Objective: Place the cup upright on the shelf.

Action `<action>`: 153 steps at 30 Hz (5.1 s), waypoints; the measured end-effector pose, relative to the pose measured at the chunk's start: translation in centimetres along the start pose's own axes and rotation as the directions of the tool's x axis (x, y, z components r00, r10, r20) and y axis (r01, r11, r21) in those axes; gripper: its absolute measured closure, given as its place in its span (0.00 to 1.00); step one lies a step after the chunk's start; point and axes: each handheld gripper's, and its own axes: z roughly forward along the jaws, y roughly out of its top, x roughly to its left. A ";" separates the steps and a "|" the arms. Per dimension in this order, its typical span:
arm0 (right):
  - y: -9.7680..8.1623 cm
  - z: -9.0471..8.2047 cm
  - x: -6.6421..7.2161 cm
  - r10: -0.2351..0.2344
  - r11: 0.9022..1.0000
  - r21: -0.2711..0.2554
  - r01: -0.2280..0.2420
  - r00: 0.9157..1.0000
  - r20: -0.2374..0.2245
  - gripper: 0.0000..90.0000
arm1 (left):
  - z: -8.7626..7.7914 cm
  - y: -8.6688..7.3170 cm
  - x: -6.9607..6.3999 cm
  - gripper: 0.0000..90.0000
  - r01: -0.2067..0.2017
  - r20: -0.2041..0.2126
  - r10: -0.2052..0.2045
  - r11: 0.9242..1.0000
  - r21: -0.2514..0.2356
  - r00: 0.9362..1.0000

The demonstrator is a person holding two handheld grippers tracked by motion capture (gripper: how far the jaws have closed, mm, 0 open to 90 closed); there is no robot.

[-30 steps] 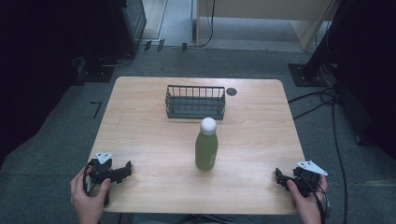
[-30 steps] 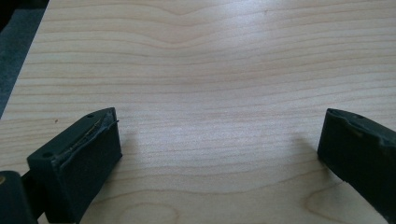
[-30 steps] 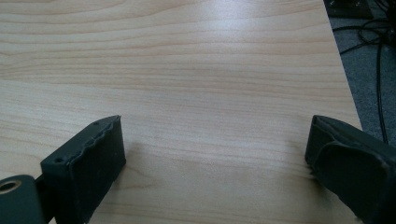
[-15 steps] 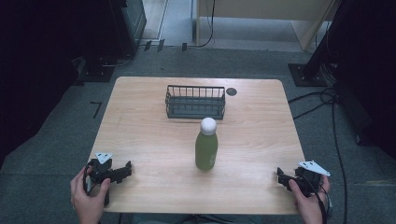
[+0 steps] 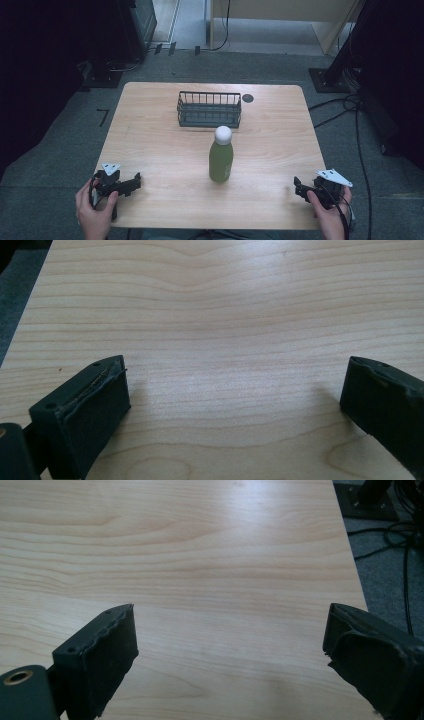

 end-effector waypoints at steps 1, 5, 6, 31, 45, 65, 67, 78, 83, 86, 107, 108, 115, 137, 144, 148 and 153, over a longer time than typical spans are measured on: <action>0.0 0.0 0.0 0.000 1.000 0.000 0.000 1.000 0.000 0.08 | 0.0 0.0 0.0 0.00 0.000 0.000 0.000 1.000 0.000 1.000; 0.6 -0.3 1.0 -0.016 1.000 -0.015 0.016 1.000 -0.027 0.08 | 0.0 0.0 0.0 0.00 0.000 0.000 0.000 1.000 0.000 1.000; 0.9 -0.4 1.6 -0.022 1.000 -0.019 0.021 0.999 -0.041 0.08 | 0.0 0.0 0.0 0.00 0.000 0.000 0.000 1.000 -0.001 1.000; 3.5 -0.9 8.5 -0.104 0.993 -0.078 0.090 0.974 -0.201 0.08 | 0.0 0.0 0.0 0.00 0.001 0.000 -0.001 1.000 0.000 1.000; 3.9 -0.6 12.3 -0.145 0.988 -0.085 0.127 0.951 -0.273 0.08 | 0.0 0.0 0.0 0.00 0.001 0.000 -0.001 1.000 -0.001 1.000; 3.9 -0.3 16.8 -0.197 0.980 -0.115 0.164 0.895 -0.400 0.10 | 0.0 0.0 0.0 0.00 0.001 0.000 -0.001 1.000 0.000 1.000; 3.9 -0.2 17.1 -0.197 0.979 -0.121 0.162 0.892 -0.407 0.11 | 0.0 0.0 0.0 0.00 0.001 0.001 -0.001 1.000 0.000 1.000; 4.7 0.2 18.7 -0.195 0.979 -0.141 0.146 0.875 -0.443 0.14 | 0.0 0.0 0.0 0.00 0.001 0.000 -0.001 1.000 0.000 1.000; 5.1 0.5 19.5 -0.200 0.978 -0.144 0.151 0.874 -0.443 0.14 | 0.0 0.0 0.0 0.00 0.001 0.000 -0.001 1.000 0.000 1.000; 5.2 0.6 19.7 -0.205 0.977 -0.147 0.155 0.873 -0.442 0.14 | 0.0 0.0 0.0 0.00 0.001 0.000 -0.001 1.000 -0.001 1.000; 7.0 1.0 21.5 -0.219 0.971 -0.186 0.149 0.866 -0.449 0.19 | 0.0 0.0 0.0 0.00 0.002 0.000 -0.002 1.000 -0.001 1.000; 7.1 1.1 21.5 -0.218 0.971 -0.187 0.148 0.866 -0.449 0.19 | 0.0 0.0 0.0 0.00 0.001 0.001 -0.001 1.000 0.000 1.000; 7.5 1.5 21.9 -0.210 0.973 -0.186 0.140 0.868 -0.450 0.18 | 0.0 0.0 0.0 0.00 0.001 0.000 -0.001 1.000 0.000 1.000; 8.3 2.2 22.1 -0.245 0.963 -0.216 0.160 0.857 -0.453 0.22 | 0.0 0.0 0.0 0.00 0.001 0.000 -0.001 1.000 -0.001 1.000; 9.5 1.8 22.2 -0.259 0.958 -0.231 0.170 0.857 -0.445 0.22 | 0.0 0.0 0.0 0.00 0.001 0.001 -0.001 1.000 -0.001 1.000; 10.6 1.6 22.1 -0.255 0.958 -0.237 0.161 0.858 -0.446 0.22 | 0.0 0.0 0.0 0.00 0.001 0.000 -0.001 1.000 0.000 1.000; 11.7 1.8 21.8 -0.242 0.961 -0.233 0.150 0.864 -0.440 0.22 | 0.0 0.0 0.0 0.00 0.002 0.001 -0.002 1.000 0.000 1.000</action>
